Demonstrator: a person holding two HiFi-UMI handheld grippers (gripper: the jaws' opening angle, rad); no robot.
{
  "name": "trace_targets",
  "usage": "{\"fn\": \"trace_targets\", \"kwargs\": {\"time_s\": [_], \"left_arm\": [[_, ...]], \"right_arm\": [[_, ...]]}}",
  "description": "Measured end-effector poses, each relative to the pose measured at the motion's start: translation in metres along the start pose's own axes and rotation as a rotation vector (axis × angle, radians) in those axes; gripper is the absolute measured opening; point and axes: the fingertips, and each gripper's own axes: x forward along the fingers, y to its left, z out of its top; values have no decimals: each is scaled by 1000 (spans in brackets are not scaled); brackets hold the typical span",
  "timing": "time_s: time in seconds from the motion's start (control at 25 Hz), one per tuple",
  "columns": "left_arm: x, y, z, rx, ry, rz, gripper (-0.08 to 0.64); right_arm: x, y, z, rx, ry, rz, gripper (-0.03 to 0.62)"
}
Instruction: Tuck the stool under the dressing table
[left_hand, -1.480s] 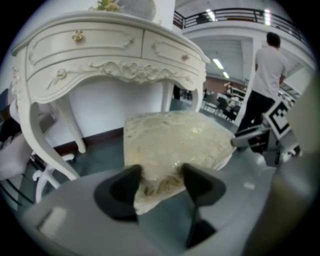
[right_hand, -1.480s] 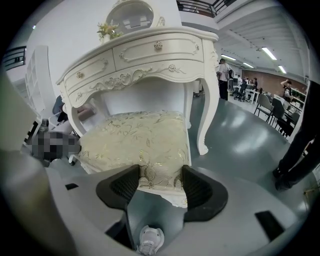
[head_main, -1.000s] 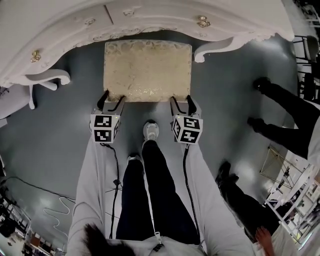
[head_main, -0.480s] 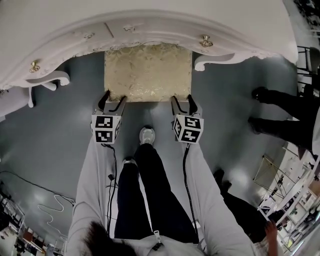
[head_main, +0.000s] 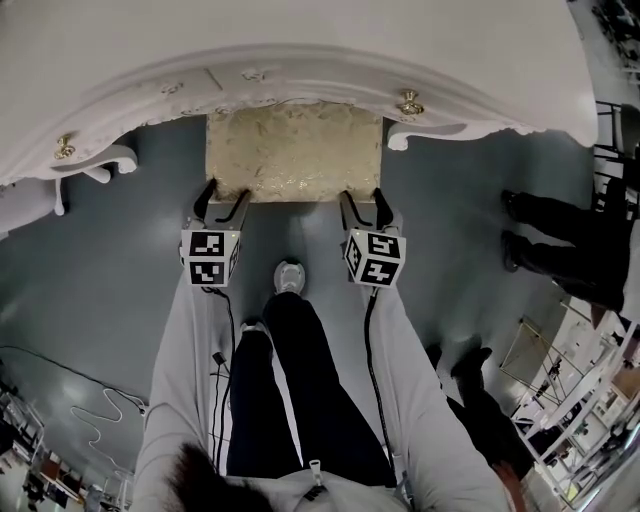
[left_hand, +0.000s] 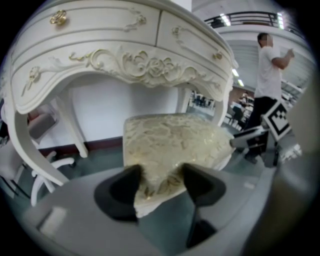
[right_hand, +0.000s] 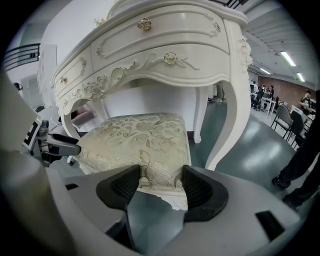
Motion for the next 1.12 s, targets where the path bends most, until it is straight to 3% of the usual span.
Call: {"fn": "trace_targets", "kwargs": {"time_s": [0.6, 1.12], "left_arm": [[37, 25, 54, 10, -29, 47, 287], [62, 43, 83, -2, -44, 40, 288]], "right_arm": [[38, -14, 53, 3, -37, 13, 270], [67, -20, 86, -15, -50, 21, 270]]}}
